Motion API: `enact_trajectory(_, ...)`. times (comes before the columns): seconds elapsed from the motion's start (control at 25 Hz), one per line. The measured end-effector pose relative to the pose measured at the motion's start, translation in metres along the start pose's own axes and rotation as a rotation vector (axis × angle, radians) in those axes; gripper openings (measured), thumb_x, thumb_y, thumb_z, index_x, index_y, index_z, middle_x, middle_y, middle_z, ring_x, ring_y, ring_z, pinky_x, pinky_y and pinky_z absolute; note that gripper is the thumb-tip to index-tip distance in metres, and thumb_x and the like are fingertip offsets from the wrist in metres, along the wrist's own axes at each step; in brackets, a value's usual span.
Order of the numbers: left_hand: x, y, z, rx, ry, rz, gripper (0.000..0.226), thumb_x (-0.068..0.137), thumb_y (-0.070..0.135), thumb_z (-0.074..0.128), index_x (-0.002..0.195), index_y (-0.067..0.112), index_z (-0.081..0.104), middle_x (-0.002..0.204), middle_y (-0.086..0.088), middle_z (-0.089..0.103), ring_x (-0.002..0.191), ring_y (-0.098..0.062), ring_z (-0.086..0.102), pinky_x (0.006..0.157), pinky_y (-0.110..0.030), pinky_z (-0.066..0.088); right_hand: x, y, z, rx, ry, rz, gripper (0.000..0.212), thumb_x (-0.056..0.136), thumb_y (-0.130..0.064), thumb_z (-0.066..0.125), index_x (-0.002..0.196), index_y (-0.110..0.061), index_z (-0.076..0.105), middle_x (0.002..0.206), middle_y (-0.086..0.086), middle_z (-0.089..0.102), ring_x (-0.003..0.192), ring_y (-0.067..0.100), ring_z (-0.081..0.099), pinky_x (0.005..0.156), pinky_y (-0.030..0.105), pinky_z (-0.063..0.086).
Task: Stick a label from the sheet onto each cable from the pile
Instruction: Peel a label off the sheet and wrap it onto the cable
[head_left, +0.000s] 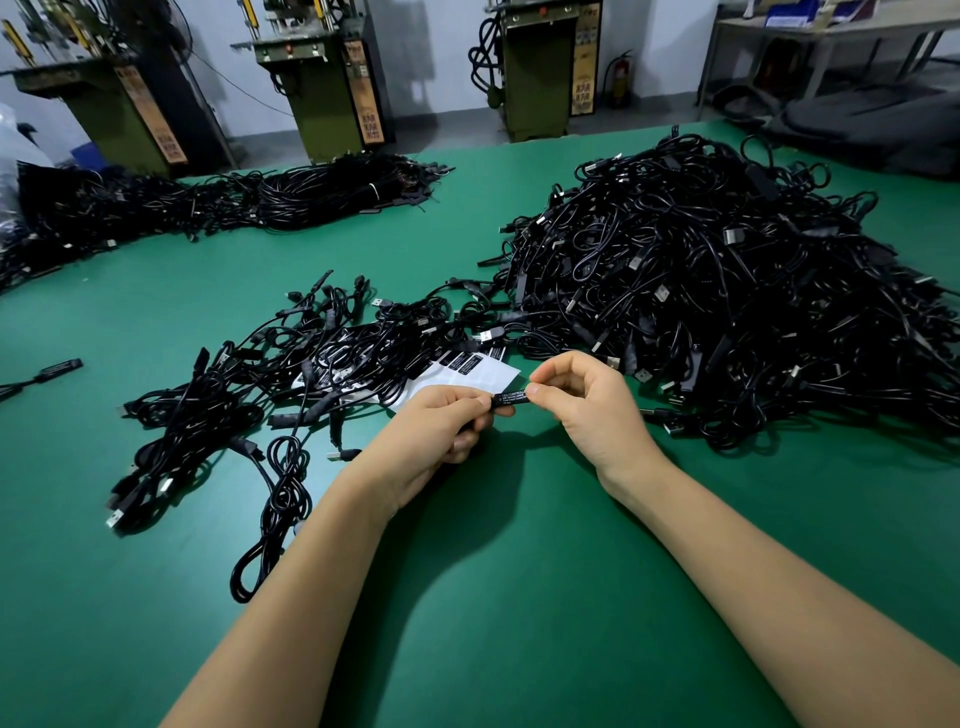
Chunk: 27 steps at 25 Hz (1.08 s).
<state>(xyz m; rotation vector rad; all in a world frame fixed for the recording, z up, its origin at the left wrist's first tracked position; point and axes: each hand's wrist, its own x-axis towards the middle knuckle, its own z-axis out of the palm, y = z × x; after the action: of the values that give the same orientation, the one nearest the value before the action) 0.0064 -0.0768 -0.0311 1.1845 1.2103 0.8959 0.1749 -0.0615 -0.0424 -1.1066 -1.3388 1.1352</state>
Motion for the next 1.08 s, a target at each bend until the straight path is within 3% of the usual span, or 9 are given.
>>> enact_trajectory(0.44,-0.0013,0.0022,0.0016,0.018,0.004,-0.022,0.034,0.101,0.008,0.039,0.116,-0.021,0.050,0.053,0.013,0.052,0.038,-0.001,0.027,0.036,-0.011,0.020,0.0003,-0.0004,0.0007,0.006,0.000,-0.012,0.016,0.083,-0.003,0.069,0.080,-0.017,0.063,0.075,-0.004,0.064,0.067,0.000,0.056,0.064,0.009,0.044)
enact_trajectory(0.6,-0.0011,0.0026,0.0020,0.010,0.008,-0.024,0.032,0.101,0.009,0.040,0.114,-0.016,0.056,0.055,0.010,0.047,0.038,-0.001,0.026,0.036,-0.011,0.019,-0.0003,-0.0015,-0.0006,0.051,0.005,-0.006,0.016,0.083,-0.002,0.069,0.079,-0.017,0.063,0.075,-0.004,0.064,0.065,-0.004,0.055,0.060,0.008,0.041)
enact_trajectory(1.08,-0.0020,0.0035,0.0019,0.034,-0.017,0.002,0.035,0.101,0.007,0.039,0.112,-0.024,0.048,0.053,0.014,0.054,0.038,-0.001,0.026,0.036,-0.011,0.021,-0.0008,-0.0001,0.0001,0.015,-0.009,-0.016,0.017,0.083,-0.001,0.069,0.079,-0.017,0.062,0.074,-0.005,0.062,0.065,-0.002,0.055,0.064,0.008,0.043)
